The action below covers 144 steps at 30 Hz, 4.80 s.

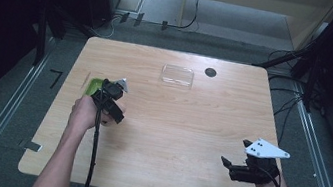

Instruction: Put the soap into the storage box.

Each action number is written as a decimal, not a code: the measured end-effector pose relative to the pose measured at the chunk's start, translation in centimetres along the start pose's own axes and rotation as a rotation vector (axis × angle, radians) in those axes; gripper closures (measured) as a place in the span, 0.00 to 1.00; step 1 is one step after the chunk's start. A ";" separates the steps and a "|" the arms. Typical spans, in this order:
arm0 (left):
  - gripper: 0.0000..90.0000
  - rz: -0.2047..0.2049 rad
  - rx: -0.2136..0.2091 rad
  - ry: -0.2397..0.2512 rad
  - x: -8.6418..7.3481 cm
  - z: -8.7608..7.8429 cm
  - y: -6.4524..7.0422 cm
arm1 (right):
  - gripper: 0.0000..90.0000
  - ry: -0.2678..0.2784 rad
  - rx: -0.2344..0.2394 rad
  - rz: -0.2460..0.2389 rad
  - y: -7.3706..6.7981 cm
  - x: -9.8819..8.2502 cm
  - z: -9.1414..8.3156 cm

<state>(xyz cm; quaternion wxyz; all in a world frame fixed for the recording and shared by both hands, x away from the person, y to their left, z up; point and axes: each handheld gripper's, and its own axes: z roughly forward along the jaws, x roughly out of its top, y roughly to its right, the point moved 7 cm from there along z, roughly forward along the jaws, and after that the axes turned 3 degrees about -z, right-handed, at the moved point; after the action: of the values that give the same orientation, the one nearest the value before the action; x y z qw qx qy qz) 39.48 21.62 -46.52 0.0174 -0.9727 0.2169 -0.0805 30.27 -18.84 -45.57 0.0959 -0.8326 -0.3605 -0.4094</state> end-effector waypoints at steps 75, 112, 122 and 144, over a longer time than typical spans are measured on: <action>0.38 -0.342 0.066 0.214 2.3 1.4 -9.1 | 0.15 0.005 0.002 0.000 0.0 0.1 0.0; 0.38 -0.370 0.093 0.179 2.2 4.5 -9.2 | 0.15 0.001 0.004 -0.002 0.0 0.0 0.0; 0.38 -0.371 0.089 0.186 2.3 4.6 -9.3 | 0.15 0.001 0.002 0.000 0.0 0.0 0.0; 0.36 -0.357 0.099 0.181 2.3 4.3 -9.2 | 0.15 -0.001 0.002 0.002 0.0 -0.1 0.0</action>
<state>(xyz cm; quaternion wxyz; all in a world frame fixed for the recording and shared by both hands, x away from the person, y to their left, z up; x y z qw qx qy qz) 46.11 29.01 -49.81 0.0309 -0.9825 0.0376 -0.1799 30.28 -18.88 -45.62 0.0970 -0.8331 -0.3600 -0.4085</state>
